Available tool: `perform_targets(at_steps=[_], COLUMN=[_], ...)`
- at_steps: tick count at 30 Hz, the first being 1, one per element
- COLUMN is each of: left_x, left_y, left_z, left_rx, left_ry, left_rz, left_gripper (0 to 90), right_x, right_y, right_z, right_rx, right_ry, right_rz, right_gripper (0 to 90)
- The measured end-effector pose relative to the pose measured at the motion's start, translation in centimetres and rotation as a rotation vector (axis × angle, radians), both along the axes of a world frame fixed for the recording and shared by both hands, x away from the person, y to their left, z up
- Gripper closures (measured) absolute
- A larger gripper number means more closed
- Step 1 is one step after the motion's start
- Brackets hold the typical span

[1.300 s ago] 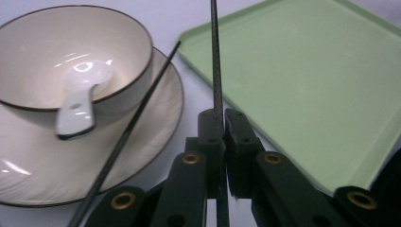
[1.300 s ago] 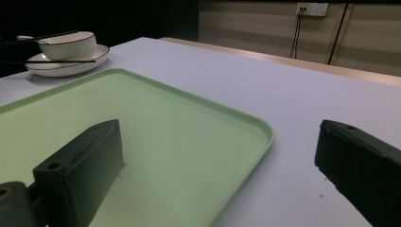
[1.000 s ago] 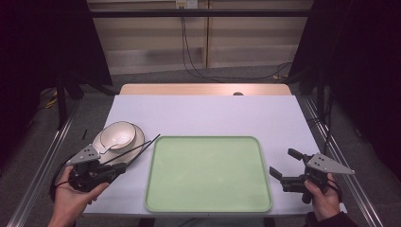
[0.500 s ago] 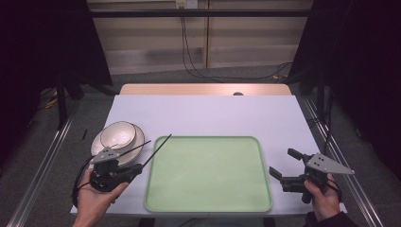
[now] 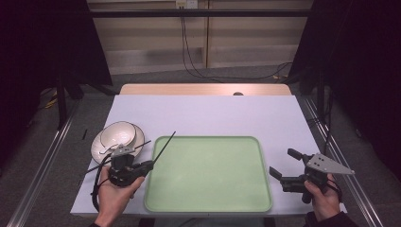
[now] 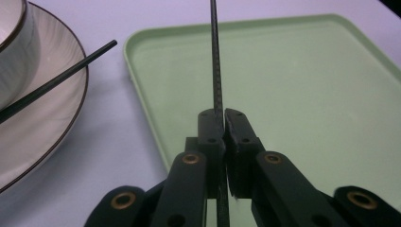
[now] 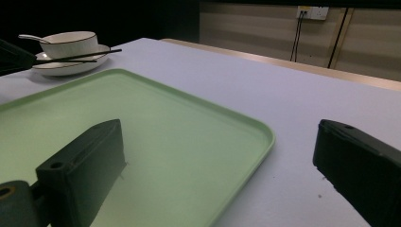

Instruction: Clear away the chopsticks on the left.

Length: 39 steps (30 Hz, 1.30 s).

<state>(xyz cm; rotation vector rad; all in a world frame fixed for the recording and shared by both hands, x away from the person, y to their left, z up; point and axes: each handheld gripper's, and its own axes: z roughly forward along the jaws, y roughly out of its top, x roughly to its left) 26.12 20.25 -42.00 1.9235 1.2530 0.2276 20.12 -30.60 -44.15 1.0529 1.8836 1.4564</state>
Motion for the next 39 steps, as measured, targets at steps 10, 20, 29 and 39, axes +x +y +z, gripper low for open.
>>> perform_targets(at_steps=[10, 20, 29, 39], left_x=[0.7, 1.0, 1.2, 1.5], left_y=[-1.1, -1.9, -2.5, -2.5], left_z=[-1.9, -3.3, -3.8, -4.2], left_rx=[0.042, 0.064, 0.074, 0.077], left_ry=[0.086, 0.132, 0.169, 0.184], left_rz=[0.124, 0.159, 0.144, 0.126], left_gripper=[86.2, 86.1, 85.8, 85.2], right_x=[0.0, -0.1, 0.0, 0.0], right_y=[0.0, 0.0, 0.2, 0.2], right_z=[0.0, 0.0, 0.0, 0.0], right_rx=[0.001, -0.003, -0.001, -0.010], right_ry=[0.002, 0.004, 0.006, 0.011], right_rz=[0.008, 0.015, 0.017, 0.028], right_gripper=[3.1, 3.0, 3.0, 3.0])
